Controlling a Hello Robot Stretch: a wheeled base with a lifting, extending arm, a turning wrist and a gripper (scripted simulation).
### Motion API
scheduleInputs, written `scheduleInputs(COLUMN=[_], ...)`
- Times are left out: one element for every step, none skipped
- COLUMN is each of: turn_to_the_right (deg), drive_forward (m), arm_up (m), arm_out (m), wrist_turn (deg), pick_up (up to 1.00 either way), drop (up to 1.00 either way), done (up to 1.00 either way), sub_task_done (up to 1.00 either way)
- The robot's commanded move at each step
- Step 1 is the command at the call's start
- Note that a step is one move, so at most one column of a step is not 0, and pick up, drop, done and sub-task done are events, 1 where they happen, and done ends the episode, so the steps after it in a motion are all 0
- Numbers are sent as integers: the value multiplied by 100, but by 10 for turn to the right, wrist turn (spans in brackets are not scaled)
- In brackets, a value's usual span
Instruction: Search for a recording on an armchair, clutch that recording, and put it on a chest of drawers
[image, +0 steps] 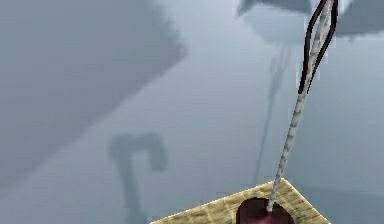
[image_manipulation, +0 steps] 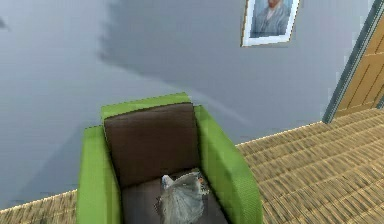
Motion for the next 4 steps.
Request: scheduleInputs(turn_to_the_right=[0,0,0,0], drive_forward=[0,0,0,0], arm_up=[8,0,0,0], arm_out=[0,22,0,0], wrist_turn=[0,0,450,450], pick_up=[0,0,0,0], drop=[0,0,0,0], done=[0,0,0,0], sub_task_done=[0,0,0,0])
